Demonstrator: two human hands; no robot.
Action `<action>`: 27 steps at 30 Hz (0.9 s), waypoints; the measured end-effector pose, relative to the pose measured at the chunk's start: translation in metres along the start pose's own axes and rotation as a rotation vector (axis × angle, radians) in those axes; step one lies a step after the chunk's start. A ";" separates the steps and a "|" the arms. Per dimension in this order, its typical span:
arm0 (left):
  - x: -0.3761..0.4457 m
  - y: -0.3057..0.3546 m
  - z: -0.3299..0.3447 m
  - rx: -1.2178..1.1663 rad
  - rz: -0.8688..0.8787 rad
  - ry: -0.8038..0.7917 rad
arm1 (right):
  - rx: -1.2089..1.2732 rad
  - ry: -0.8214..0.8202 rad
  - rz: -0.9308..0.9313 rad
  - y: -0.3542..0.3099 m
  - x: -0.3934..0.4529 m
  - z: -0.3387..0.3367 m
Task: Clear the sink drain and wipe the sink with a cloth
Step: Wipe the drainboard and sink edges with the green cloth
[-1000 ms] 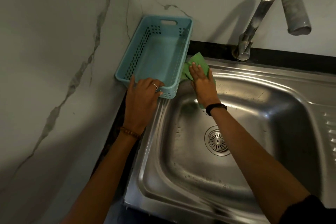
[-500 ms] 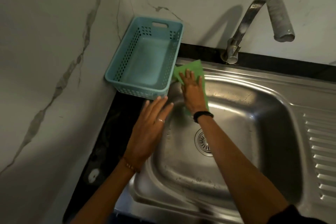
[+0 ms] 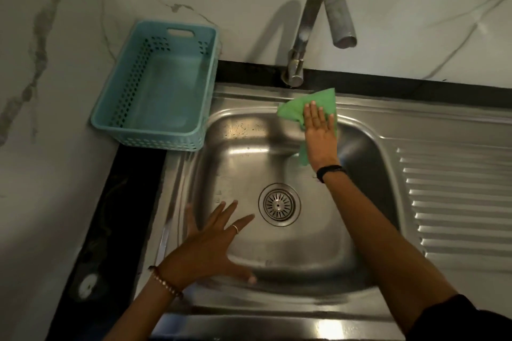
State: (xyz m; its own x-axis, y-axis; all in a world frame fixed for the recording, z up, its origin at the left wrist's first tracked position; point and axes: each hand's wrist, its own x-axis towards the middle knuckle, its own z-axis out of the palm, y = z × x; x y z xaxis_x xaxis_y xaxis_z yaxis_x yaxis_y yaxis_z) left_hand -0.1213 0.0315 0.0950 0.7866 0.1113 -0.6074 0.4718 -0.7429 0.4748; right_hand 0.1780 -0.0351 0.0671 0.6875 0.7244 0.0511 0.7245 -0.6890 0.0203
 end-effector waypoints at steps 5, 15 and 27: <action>-0.005 0.006 0.004 0.068 0.003 -0.067 | -0.044 -0.037 0.230 0.066 -0.021 -0.010; -0.012 0.004 0.010 0.283 -0.006 0.076 | -0.047 -0.167 0.372 0.075 -0.118 -0.022; -0.046 0.001 0.026 0.088 -0.022 0.194 | 0.017 -0.409 0.493 0.021 -0.261 -0.059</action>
State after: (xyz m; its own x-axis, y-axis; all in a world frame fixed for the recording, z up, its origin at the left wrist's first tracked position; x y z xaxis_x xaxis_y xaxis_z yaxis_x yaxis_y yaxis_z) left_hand -0.1670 0.0088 0.1069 0.8422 0.2468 -0.4794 0.4601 -0.7926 0.4002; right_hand 0.0109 -0.2405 0.1134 0.9012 0.2747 -0.3352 0.3163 -0.9456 0.0757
